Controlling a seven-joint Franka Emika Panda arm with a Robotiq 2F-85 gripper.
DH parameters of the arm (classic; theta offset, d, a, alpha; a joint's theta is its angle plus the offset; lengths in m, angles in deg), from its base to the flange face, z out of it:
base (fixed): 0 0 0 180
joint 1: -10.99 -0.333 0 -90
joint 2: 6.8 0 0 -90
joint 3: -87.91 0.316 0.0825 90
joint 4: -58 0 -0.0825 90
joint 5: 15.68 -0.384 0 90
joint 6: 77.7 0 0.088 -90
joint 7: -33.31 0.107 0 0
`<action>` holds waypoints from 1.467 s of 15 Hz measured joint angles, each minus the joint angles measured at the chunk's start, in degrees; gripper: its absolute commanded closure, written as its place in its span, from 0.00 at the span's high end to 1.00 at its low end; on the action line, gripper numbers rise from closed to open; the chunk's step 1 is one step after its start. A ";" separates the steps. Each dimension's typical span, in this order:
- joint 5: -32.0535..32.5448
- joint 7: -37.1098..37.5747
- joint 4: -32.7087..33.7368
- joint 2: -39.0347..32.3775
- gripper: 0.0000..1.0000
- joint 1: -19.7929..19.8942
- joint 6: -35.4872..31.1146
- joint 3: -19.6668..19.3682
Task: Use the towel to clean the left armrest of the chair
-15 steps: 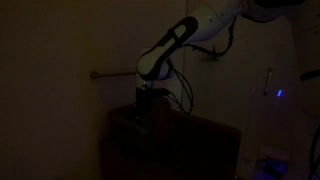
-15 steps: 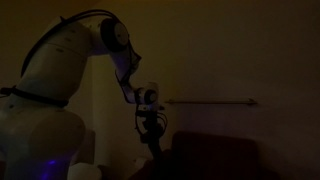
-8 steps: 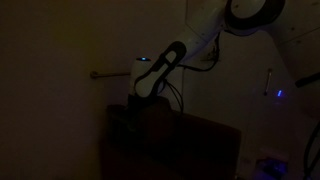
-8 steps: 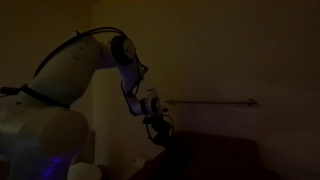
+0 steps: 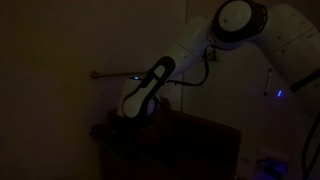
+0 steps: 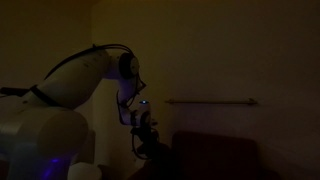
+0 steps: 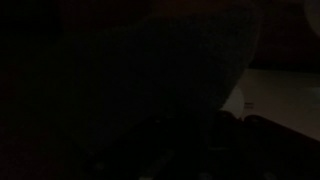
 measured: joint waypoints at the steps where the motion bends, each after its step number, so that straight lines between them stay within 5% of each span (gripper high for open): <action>1: -2.15 -2.18 -0.70 -1.00 0.06 1.78 0.33 2.87; 7: -15.53 -11.25 -11.80 -2.35 0.06 13.82 5.32 16.62; 12: -26.91 -11.65 -23.02 2.40 0.06 19.19 9.26 20.66; 17: -31.51 -10.73 -30.96 14.21 0.06 19.20 15.24 19.10; 19: -27.15 -7.80 -31.62 20.14 0.06 18.04 19.36 16.10; 22: -16.34 -2.64 -29.61 28.69 0.06 12.00 25.03 6.71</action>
